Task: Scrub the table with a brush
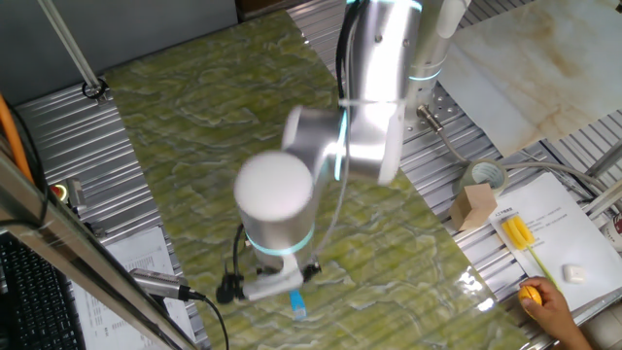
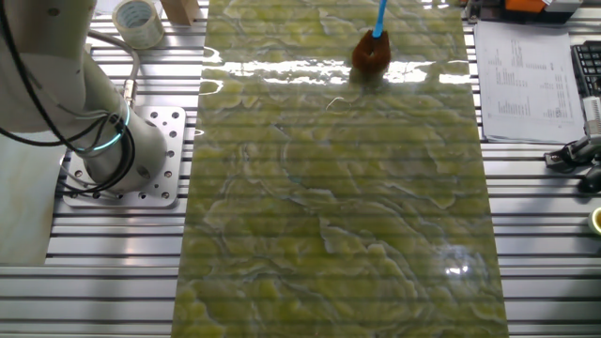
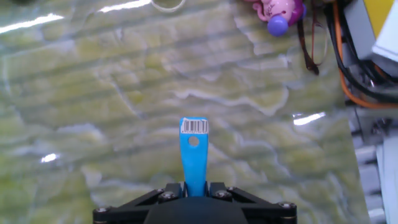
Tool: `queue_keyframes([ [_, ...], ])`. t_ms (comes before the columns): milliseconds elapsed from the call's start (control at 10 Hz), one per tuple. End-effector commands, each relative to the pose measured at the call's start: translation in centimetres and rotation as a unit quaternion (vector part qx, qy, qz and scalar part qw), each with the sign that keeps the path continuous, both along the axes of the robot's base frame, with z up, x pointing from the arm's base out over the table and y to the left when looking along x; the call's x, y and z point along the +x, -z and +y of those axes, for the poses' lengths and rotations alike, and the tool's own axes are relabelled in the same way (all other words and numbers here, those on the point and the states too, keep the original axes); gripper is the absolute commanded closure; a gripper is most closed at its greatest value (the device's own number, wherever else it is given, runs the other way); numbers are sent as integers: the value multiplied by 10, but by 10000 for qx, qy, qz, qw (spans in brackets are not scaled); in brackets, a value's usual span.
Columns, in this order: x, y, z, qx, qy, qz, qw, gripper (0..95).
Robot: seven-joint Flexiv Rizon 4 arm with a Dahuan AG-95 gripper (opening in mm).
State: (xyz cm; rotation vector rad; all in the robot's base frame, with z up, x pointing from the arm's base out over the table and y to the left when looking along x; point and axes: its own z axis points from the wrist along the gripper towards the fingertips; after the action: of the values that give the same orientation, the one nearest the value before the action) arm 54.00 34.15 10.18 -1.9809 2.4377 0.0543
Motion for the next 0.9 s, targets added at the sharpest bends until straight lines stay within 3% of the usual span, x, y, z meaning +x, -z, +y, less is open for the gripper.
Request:
queue_keyframes([
  [100, -7, -9, -20, -10, 17, -18, 10000, 950],
  [600, -27, -34, -64, -58, -99, -5, 9999, 950],
  [900, -36, -36, -80, -63, -113, -11, 9999, 950],
])
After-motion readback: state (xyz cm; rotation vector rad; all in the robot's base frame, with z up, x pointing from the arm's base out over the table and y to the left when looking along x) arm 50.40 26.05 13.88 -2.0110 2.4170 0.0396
